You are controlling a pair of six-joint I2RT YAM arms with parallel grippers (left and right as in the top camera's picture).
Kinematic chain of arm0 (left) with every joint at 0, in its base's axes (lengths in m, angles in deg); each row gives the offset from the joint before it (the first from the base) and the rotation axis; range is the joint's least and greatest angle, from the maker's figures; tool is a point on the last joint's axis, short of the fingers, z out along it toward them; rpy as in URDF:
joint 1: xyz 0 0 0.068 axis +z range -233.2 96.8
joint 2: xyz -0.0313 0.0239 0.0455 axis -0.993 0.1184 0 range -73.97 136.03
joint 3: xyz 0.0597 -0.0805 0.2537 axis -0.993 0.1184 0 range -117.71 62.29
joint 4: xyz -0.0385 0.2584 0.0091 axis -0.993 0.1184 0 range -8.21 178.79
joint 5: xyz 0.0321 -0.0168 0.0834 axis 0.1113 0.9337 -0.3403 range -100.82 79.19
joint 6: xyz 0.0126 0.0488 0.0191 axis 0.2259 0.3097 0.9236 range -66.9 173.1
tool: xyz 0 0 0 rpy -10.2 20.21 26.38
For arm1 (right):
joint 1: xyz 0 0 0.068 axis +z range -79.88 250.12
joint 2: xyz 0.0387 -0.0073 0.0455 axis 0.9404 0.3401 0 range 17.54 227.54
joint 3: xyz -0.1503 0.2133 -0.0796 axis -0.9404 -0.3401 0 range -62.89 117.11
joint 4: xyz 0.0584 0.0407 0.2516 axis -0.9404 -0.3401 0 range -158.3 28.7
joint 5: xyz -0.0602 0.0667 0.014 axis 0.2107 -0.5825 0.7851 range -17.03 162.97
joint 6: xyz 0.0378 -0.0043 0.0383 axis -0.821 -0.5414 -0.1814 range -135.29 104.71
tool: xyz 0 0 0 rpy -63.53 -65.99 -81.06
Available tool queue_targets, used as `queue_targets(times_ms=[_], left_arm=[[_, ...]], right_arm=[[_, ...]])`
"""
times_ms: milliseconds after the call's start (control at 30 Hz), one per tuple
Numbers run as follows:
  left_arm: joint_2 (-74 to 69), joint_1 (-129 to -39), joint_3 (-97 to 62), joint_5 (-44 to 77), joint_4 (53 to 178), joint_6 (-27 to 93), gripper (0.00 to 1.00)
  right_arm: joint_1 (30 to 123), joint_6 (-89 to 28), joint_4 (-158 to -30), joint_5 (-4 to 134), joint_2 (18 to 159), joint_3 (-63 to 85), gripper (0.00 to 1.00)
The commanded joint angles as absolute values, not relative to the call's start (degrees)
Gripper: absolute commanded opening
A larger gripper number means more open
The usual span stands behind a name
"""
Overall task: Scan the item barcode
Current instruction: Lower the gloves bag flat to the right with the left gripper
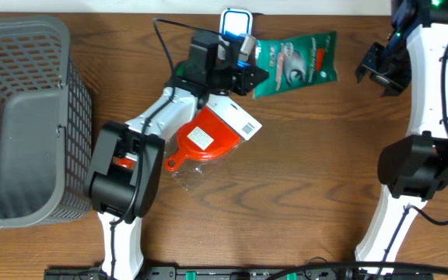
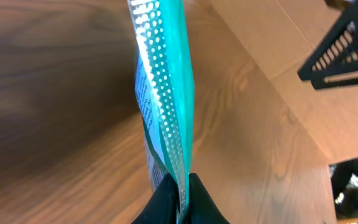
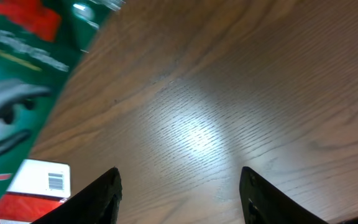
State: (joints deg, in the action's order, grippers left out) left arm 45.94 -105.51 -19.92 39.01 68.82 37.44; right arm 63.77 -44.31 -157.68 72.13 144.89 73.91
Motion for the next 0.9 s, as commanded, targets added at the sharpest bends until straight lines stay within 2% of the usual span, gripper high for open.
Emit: queue_targets(times_ms=[0, 300, 600, 767, 800, 833, 867], left_arm=[[43.26, -106.47, -21.74, 39.55, 68.90, 37.81, 0.07], [42.97, -112.08, -21.74, 37.72, 68.90, 38.03, 0.07], [42.71, -113.22, -21.74, 38.66, 71.27, 38.49, 0.07], [42.21, -113.92, -21.74, 39.53, 75.31, 42.23, 0.07], [41.97, -113.92, -21.74, 39.53, 76.05, 43.14, 0.07], [41.57, -113.81, -21.74, 39.53, 76.75, 43.73, 0.07], [41.16, -113.75, -21.74, 39.51, 77.56, 44.61, 0.07]], right_arm=[[62.26, -41.60, -157.22, 71.36, 139.36, 75.06, 0.59], [57.23, -39.37, -156.65, 69.90, 133.24, 75.06, 0.60], [56.18, -37.38, -156.89, 66.58, 131.89, 75.06, 0.61], [56.31, -32.44, -155.91, 61.38, 131.93, 75.04, 0.70], [56.38, -30.01, -155.47, 59.87, 132.04, 75.04, 0.56], [56.40, -28.42, -155.14, 58.73, 132.10, 75.02, 0.31], [56.44, -28.31, -154.90, 58.12, 132.28, 75.00, 0.20]])
